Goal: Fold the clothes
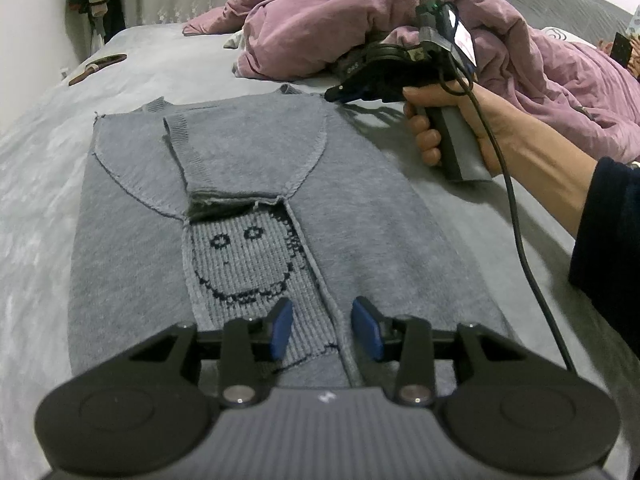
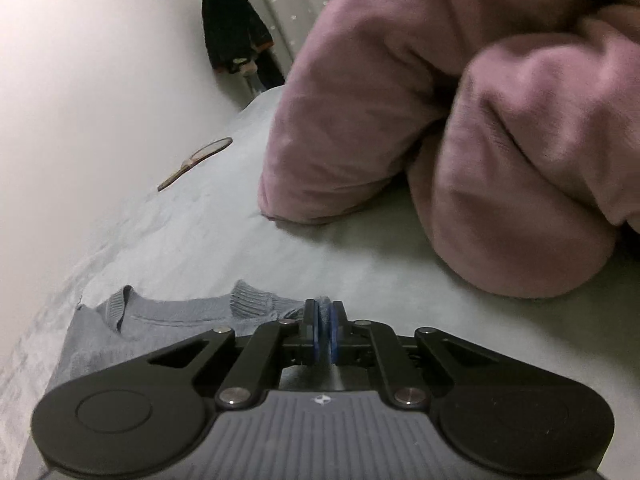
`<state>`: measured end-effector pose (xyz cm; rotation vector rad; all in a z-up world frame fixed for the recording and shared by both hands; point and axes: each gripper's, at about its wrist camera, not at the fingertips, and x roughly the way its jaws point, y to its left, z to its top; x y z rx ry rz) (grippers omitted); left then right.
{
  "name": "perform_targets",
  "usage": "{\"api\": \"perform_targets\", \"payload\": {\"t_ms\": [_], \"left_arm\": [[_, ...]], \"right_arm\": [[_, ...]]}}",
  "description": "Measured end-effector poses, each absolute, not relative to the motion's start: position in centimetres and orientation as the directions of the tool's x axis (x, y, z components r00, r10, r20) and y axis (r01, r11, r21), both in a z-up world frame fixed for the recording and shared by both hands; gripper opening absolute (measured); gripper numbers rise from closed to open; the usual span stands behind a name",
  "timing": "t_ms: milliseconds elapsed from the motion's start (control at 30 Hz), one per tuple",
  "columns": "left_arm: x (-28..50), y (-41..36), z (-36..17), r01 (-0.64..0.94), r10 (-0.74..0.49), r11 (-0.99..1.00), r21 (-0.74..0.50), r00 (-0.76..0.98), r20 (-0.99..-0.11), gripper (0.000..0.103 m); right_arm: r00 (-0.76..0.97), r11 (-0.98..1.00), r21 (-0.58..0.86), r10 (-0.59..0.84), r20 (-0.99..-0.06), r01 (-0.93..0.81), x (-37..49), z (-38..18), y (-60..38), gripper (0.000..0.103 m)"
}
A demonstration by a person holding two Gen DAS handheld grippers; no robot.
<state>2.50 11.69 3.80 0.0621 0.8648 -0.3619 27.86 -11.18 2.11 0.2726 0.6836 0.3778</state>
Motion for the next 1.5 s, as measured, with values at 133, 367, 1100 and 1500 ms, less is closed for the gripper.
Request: {"api": "perform_targets", "payload": {"t_ms": [133, 367, 1100, 1500], "left_arm": [[2.5, 11.7, 3.8, 0.338, -0.286, 0.937, -0.09, 0.592, -0.753, 0.037], [2.6, 11.9, 4.0, 0.331, -0.295, 0.937, -0.108, 0.59, -0.752, 0.038], [2.2, 12.1, 4.4, 0.333, -0.291, 0.938, -0.099, 0.596, -0.749, 0.039], [1.8, 14.6, 6.1, 0.26, -0.261, 0.959, -0.116, 0.645, -0.718, 0.04]], "right_arm": [[0.709, 0.907, 0.335, 0.411, -0.573, -0.255, 27.9, 2.1, -10.6, 0.006], [0.736, 0.877, 0.429, 0.434, -0.52, -0.215, 26.4, 3.6, -12.5, 0.015], [0.665, 0.9, 0.334, 0.432, -0.609, -0.278, 20.5, 3.0, -10.3, 0.009], [0.59, 0.839, 0.25, 0.524, -0.614, -0.484, 13.7, 3.9, -6.9, 0.021]]}}
